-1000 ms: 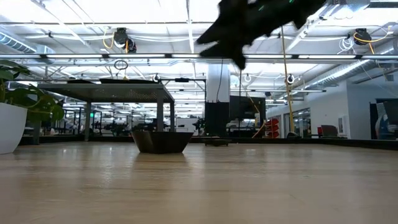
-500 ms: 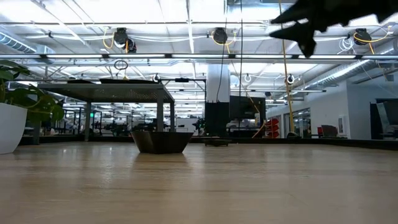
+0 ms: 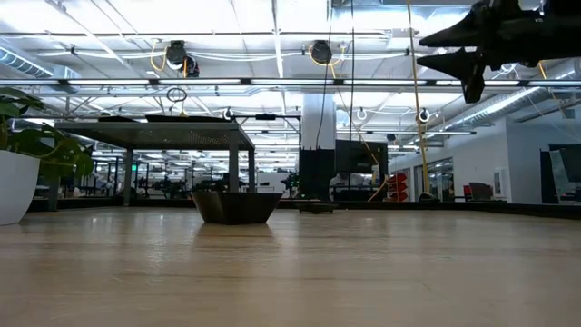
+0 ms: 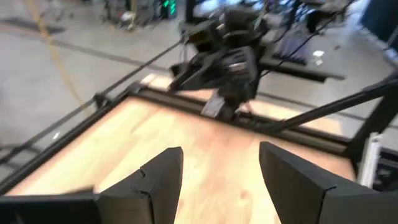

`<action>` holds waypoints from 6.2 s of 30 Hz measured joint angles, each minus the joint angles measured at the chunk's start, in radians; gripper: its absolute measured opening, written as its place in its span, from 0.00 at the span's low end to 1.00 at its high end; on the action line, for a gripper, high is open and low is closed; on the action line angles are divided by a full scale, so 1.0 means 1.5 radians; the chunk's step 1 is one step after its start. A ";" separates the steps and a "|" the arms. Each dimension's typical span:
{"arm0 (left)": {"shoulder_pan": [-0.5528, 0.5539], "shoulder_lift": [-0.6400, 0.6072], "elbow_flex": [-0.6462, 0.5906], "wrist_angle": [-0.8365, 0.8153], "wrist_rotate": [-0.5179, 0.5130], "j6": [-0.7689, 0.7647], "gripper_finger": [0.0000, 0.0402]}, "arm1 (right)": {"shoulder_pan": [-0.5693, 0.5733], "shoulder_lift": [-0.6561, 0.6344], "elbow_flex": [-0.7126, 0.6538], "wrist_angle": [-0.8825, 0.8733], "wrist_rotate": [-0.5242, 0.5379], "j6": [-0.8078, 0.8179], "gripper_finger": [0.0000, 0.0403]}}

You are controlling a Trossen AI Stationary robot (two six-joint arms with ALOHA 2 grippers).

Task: Pick & Place Mini shaped plates
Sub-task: Stack the distorted square plate on top of the distorted square plate on the shelf

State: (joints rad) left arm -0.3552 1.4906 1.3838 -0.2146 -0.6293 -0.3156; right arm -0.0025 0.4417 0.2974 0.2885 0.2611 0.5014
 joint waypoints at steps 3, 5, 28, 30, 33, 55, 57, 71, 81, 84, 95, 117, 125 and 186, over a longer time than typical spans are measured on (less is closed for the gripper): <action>0.012 0.000 0.000 -0.053 0.000 -0.036 0.54 | 0.000 -0.004 -0.011 0.000 0.000 -0.021 0.33; 0.019 0.000 0.000 -0.088 0.000 -0.049 0.54 | 0.000 -0.004 -0.019 -0.001 0.000 -0.041 0.33; 0.032 0.009 -0.015 -0.430 0.282 0.162 0.54 | 0.000 -0.005 -0.169 0.107 0.000 -0.066 0.33; 0.029 0.009 -0.032 -0.431 0.291 0.204 0.54 | 0.000 -0.004 -0.174 0.105 0.000 -0.066 0.33; 0.026 0.010 -0.053 -0.432 0.292 0.242 0.54 | 0.000 -0.004 -0.175 0.103 -0.002 -0.066 0.33; 0.052 0.010 -0.312 -0.131 0.268 0.306 0.54 | -0.002 -0.003 -0.177 0.099 0.000 -0.068 0.33; 0.062 0.010 -0.340 -0.097 0.267 0.339 0.54 | -0.002 -0.003 -0.177 0.099 -0.001 -0.068 0.33; 0.160 0.010 -0.433 0.029 0.347 0.635 0.54 | -0.002 -0.003 -0.178 0.099 -0.001 -0.068 0.33; 0.175 0.084 -0.441 0.085 0.384 0.803 0.54 | -0.002 -0.002 -0.178 0.099 -0.001 -0.068 0.33; 0.174 0.101 -0.440 0.110 0.372 0.797 0.54 | -0.002 -0.001 -0.178 0.099 -0.001 -0.068 0.33; 0.175 0.101 -0.440 0.109 0.387 0.759 0.12 | -0.002 -0.001 -0.178 0.099 -0.001 -0.068 0.33; 0.225 -0.004 -0.280 0.112 0.280 0.667 0.03 | -0.002 0.000 -0.178 0.099 -0.001 -0.068 0.33; 0.325 -0.055 -0.156 0.065 0.157 0.593 0.04 | -0.002 0.000 -0.178 0.099 -0.001 -0.068 0.33; 0.776 -0.143 -0.114 -0.511 0.325 0.665 0.16 | -0.002 0.001 -0.178 0.098 -0.001 -0.068 0.33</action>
State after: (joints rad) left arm 0.8089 1.2755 1.2125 -0.9817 -0.1425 0.6820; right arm -0.0055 0.4437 0.0303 0.4362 0.2602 0.3988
